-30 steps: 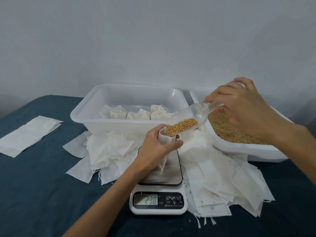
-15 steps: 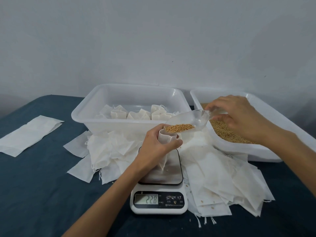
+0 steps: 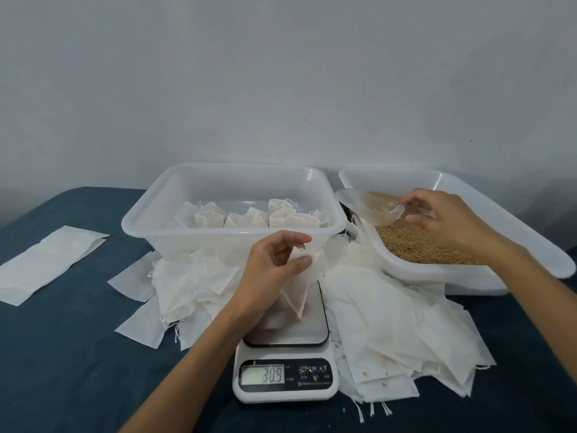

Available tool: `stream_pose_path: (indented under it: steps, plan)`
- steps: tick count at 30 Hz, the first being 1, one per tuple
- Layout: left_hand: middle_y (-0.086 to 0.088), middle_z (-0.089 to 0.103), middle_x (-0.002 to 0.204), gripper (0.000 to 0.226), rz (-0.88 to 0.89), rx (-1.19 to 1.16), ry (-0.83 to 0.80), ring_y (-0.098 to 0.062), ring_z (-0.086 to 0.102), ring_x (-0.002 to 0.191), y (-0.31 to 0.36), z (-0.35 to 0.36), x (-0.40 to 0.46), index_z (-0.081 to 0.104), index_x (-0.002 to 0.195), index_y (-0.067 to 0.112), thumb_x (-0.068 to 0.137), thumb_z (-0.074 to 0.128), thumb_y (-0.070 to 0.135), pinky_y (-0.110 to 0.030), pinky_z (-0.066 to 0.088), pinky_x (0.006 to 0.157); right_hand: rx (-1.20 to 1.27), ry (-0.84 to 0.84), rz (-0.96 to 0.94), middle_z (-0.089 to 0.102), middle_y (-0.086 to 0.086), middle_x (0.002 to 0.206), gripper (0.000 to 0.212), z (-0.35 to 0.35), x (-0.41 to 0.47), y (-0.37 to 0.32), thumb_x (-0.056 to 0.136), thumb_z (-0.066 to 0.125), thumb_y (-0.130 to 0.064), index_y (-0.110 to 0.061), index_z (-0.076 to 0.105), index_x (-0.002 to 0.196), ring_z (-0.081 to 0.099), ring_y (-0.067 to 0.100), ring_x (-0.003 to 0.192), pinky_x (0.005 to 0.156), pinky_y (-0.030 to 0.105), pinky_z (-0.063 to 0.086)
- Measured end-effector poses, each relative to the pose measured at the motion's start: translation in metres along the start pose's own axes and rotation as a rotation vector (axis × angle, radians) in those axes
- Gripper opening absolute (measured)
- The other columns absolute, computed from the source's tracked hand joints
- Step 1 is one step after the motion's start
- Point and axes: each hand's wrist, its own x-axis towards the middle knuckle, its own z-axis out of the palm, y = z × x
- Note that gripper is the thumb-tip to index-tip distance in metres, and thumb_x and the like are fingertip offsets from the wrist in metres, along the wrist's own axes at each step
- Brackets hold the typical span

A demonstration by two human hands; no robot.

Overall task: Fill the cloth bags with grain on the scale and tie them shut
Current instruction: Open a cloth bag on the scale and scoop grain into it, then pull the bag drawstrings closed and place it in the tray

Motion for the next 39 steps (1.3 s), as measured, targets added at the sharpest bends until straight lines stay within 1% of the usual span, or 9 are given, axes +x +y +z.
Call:
stream_pose_path:
  steps: [3,7,13,16,19,21,25,32,39]
  plan:
    - [-0.002,0.068,0.097,0.028,0.017,0.008,-0.01,-0.011,0.064,0.089,-0.002,0.0,0.001,0.075,0.111,0.008,0.088,0.074,-0.008,-0.021,0.053,0.081,-0.203,-0.061,0.198,0.065,0.002,0.114,0.023,-0.002,0.006,0.015,0.092,0.069,-0.009,-0.013,0.063,0.115,0.058,0.017,0.101,0.088,0.031,0.046]
    - [0.003,0.069,0.093,0.03,0.039,0.011,-0.031,-0.008,0.065,0.084,-0.008,0.0,0.001,0.079,0.108,0.016,0.088,0.074,-0.006,-0.017,0.052,0.075,-0.389,-0.208,0.312,0.068,0.011,0.102,0.005,0.0,0.007,0.026,0.093,0.069,-0.011,-0.008,0.066,0.092,0.059,0.018,0.082,0.068,0.028,0.045]
    - [0.002,0.078,0.1,0.028,0.072,0.128,0.026,-0.015,0.071,0.089,-0.007,0.001,0.002,0.08,0.104,0.02,0.09,0.075,-0.003,-0.021,0.054,0.08,-0.531,-0.292,0.35,0.07,0.013,0.098,0.008,0.016,0.006,0.032,0.094,0.062,-0.006,-0.003,0.068,0.097,0.065,0.026,0.087,0.076,0.037,0.053]
    - [0.003,0.076,0.101,0.024,0.126,0.237,0.062,-0.015,0.072,0.086,-0.006,0.001,0.002,0.08,0.1,0.02,0.092,0.074,-0.001,-0.019,0.051,0.078,-0.649,-0.12,0.268,0.064,0.004,0.085,0.007,0.014,0.003,0.017,0.094,0.067,-0.012,-0.009,0.065,0.088,0.057,0.019,0.073,0.067,0.031,0.051]
    - [0.003,0.074,0.097,0.019,0.163,0.254,0.114,-0.01,0.07,0.081,0.0,0.0,0.009,0.079,0.093,0.018,0.092,0.074,-0.001,-0.013,0.048,0.074,-0.297,0.295,-0.031,0.069,-0.002,0.095,0.011,0.026,-0.016,-0.029,0.097,0.063,-0.021,-0.016,0.068,0.105,0.063,0.014,0.083,0.075,0.036,0.055]
    - [0.006,0.075,0.094,0.022,0.196,0.273,0.165,-0.01,0.072,0.084,0.01,-0.005,0.023,0.078,0.089,0.02,0.092,0.074,-0.001,-0.013,0.049,0.075,0.009,0.373,-0.2,0.068,-0.014,0.082,0.006,0.046,-0.037,-0.072,0.098,0.061,-0.026,-0.025,0.067,0.098,0.061,0.003,0.069,0.064,0.023,0.05]
    - [0.007,0.074,0.089,0.026,0.294,0.418,0.257,-0.005,0.067,0.085,0.038,-0.026,0.069,0.074,0.085,0.025,0.093,0.071,0.0,-0.017,0.053,0.077,0.338,0.187,-0.192,0.064,-0.013,0.068,0.01,0.095,-0.06,-0.116,0.101,0.059,-0.03,-0.027,0.066,0.094,0.061,0.005,0.059,0.058,0.022,0.049]
    - [-0.01,0.075,0.092,0.007,0.16,0.783,0.469,-0.02,0.064,0.085,0.037,-0.079,0.171,0.075,0.089,0.007,0.092,0.07,0.003,-0.027,0.047,0.078,0.329,0.089,-0.229,0.064,-0.01,0.068,0.013,0.125,-0.067,-0.109,0.102,0.055,-0.034,-0.027,0.064,0.096,0.058,0.009,0.06,0.063,0.031,0.051]
    - [-0.022,0.076,0.103,0.016,-0.225,1.241,0.207,-0.04,0.069,0.104,-0.023,-0.111,0.196,0.077,0.095,-0.003,0.088,0.063,-0.007,-0.042,0.056,0.092,0.31,0.081,-0.167,0.066,-0.009,0.072,0.015,0.132,-0.06,-0.094,0.103,0.052,-0.035,-0.027,0.063,0.098,0.06,0.009,0.064,0.067,0.035,0.053]
